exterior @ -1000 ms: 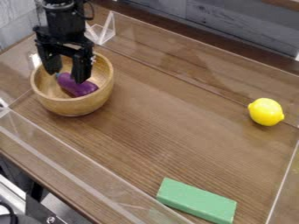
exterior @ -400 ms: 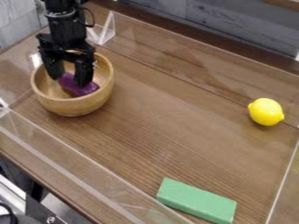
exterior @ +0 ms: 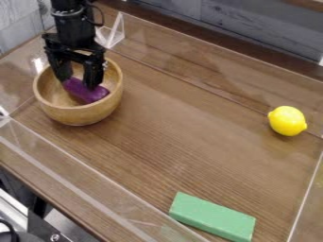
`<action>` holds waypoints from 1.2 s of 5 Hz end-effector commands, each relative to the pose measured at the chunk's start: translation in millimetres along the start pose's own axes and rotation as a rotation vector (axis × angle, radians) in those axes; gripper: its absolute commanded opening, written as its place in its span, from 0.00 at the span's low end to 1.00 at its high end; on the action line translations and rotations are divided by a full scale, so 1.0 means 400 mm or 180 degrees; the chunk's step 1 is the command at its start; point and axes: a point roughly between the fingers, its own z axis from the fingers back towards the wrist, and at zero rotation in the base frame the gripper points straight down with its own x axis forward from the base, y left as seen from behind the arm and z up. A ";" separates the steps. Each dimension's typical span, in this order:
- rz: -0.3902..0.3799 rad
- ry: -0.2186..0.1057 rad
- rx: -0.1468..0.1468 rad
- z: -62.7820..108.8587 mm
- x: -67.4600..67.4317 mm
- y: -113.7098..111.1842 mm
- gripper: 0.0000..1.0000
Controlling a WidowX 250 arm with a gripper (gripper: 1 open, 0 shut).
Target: Remove the purple eggplant from inside the brown bowl and put it on the table
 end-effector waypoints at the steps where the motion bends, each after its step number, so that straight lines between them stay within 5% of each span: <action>1: 0.0072 0.0011 0.0042 -0.013 -0.002 0.016 1.00; 6: 0.0144 0.0076 0.0020 -0.082 0.009 0.015 1.00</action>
